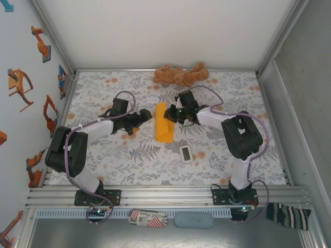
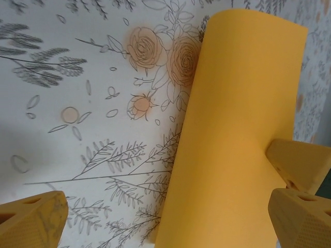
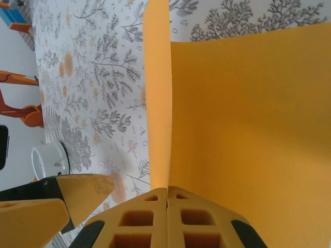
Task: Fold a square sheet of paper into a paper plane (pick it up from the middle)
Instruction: First fold in half a square sheet of paper at the center of the table.
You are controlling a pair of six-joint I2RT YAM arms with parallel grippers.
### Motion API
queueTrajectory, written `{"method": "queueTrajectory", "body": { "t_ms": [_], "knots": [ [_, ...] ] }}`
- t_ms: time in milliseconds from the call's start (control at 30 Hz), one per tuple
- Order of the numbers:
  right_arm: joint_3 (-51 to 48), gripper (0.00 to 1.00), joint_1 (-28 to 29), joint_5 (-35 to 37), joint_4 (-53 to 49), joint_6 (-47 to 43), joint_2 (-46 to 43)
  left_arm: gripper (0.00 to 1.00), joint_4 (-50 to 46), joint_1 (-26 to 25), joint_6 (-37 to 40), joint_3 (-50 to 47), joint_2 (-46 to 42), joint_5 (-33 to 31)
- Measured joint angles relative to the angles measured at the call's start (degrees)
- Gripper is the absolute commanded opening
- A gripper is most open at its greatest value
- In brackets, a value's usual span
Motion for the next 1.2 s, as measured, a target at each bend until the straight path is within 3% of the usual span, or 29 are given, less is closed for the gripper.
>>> {"method": "queueTrajectory", "body": {
  "t_ms": [267,667,1200],
  "knots": [
    [-1.57,0.00,-0.04,3.08,0.63,0.39,0.85,0.83,-4.35,-3.32,1.25,7.80,6.54,-0.07],
    [-2.86,0.00,-0.66,4.63,0.57,1.09,2.54,0.66,-17.53,-8.87,7.48,20.09,14.93,-5.77],
    [-4.11,0.00,-0.81,4.59,0.74,2.32,2.54,0.52,-21.11,-9.31,10.21,25.42,19.45,-5.09]
  ]
}}
